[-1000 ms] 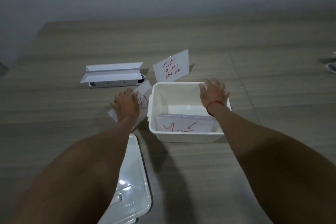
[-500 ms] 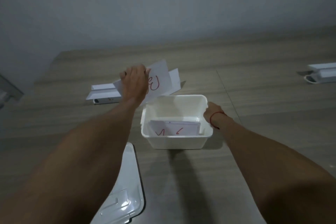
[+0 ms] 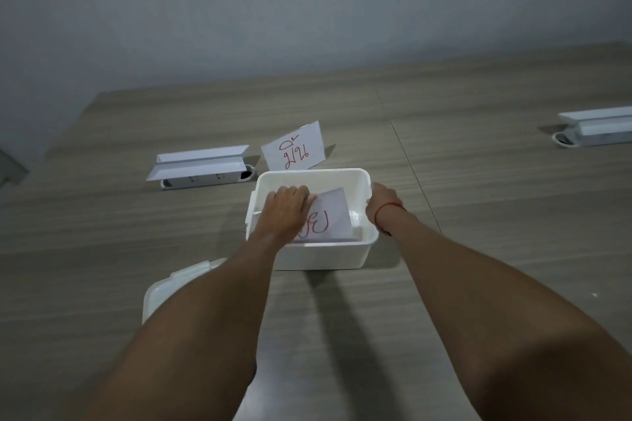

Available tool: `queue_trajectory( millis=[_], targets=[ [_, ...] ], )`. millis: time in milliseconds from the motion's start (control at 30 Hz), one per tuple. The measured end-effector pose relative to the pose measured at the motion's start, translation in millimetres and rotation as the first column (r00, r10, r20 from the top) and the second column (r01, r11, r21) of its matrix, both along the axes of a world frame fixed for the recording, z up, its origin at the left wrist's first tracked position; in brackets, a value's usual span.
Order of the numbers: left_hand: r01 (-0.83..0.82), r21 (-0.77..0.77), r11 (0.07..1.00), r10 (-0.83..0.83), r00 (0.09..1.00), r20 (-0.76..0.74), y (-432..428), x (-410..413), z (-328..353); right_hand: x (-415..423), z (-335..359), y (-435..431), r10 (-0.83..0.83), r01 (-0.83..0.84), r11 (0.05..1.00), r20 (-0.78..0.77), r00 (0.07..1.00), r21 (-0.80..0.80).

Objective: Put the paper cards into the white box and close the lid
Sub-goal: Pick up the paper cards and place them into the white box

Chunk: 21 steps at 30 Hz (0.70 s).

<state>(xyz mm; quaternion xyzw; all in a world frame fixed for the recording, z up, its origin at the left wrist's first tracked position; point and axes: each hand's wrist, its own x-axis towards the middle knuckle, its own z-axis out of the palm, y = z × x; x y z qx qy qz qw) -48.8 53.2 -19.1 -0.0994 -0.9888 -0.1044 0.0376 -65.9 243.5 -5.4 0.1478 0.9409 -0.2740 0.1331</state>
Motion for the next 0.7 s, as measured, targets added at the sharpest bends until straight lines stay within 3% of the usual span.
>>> queue_trajectory(
  millis=[133, 200, 300, 367, 433, 567, 700],
  targets=[
    [-0.13, 0.163, 0.978, 0.056, 0.916, 0.398, -4, 21, -10, 0, -1, -4, -0.005, 0.005, 1.0, -0.004, 1.0, 0.021],
    [-0.214, 0.237, 0.948, 0.09, 0.891, 0.445, -5, 22, -8, -2, -2, -7, -0.022, 0.022, 1.0, -0.007, 1.0, 0.022],
    [-0.276, 0.296, 0.915, 0.186, 0.936, 0.297, -14, 17, -3, -4, 0, -14, -0.031, 0.031, 0.999, -0.005, 1.0, 0.032],
    [-0.276, 0.228, 0.934, 0.27, 0.961, 0.058, -26, 13, -4, -5, -1, -18, -0.02, 0.019, 0.999, 0.005, 1.0, 0.039],
    [-0.36, 0.167, 0.918, 0.371, 0.928, -0.041, -39, 9, -5, -10, -2, -21, -0.007, 0.007, 0.999, 0.006, 1.0, 0.046],
    [-0.446, 0.163, 0.88, 0.442, 0.895, 0.059, -59, -8, -15, -26, 0, -34, 0.046, -0.046, 0.998, 0.008, 0.999, 0.036],
    [-0.532, 0.301, 0.791, 0.522, 0.845, 0.121, -73, -34, -19, -43, 1, -49, 0.071, -0.071, 0.997, -0.006, 0.997, 0.02]
  ],
)
